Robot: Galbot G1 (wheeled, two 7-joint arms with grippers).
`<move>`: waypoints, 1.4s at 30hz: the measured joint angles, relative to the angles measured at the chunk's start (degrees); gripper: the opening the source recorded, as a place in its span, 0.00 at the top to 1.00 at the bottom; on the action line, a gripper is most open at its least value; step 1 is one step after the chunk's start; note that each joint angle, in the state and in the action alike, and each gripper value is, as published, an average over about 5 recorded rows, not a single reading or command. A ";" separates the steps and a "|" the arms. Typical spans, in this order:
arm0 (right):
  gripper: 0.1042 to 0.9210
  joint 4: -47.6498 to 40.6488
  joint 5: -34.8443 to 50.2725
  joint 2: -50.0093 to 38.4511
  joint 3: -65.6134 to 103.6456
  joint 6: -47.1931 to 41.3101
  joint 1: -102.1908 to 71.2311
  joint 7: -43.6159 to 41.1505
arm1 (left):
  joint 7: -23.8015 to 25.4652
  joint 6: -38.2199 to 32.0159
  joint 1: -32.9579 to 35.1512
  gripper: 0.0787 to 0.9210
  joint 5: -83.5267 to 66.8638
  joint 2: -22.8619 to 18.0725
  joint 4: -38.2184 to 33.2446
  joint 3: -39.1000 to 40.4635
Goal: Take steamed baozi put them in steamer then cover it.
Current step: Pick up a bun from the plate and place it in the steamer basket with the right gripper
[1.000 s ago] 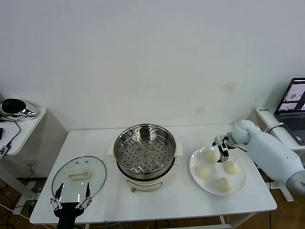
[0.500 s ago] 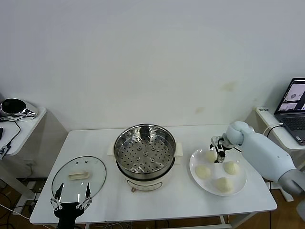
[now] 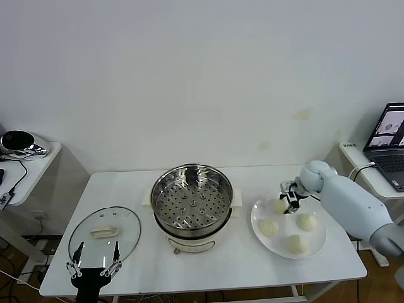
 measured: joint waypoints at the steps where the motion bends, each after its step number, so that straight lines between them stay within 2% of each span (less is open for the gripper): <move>1: 0.40 1.06 0.89 -0.66 -0.63 -0.17 0.98 -0.12 | 0.03 0.04 -0.02 0.12 -0.11 0.06 0.00 0.04; 12: 0.40 12.02 14.75 -3.77 -11.24 -0.60 18.16 0.16 | 0.29 0.09 -0.17 0.12 -1.67 0.87 -0.11 0.21; 22: 0.39 14.88 24.38 3.60 -22.64 4.40 32.29 2.69 | 0.33 0.06 -0.87 0.12 -2.69 1.06 -0.33 -0.28; 31: 0.39 11.89 23.47 16.07 -30.43 13.77 35.52 5.30 | 0.43 0.10 -1.42 0.12 -2.97 0.70 -0.92 -0.87; 42: 0.39 5.36 13.15 25.54 -35.19 25.37 32.91 7.23 | 0.49 0.13 -1.32 0.12 -3.19 -0.17 -1.14 -1.47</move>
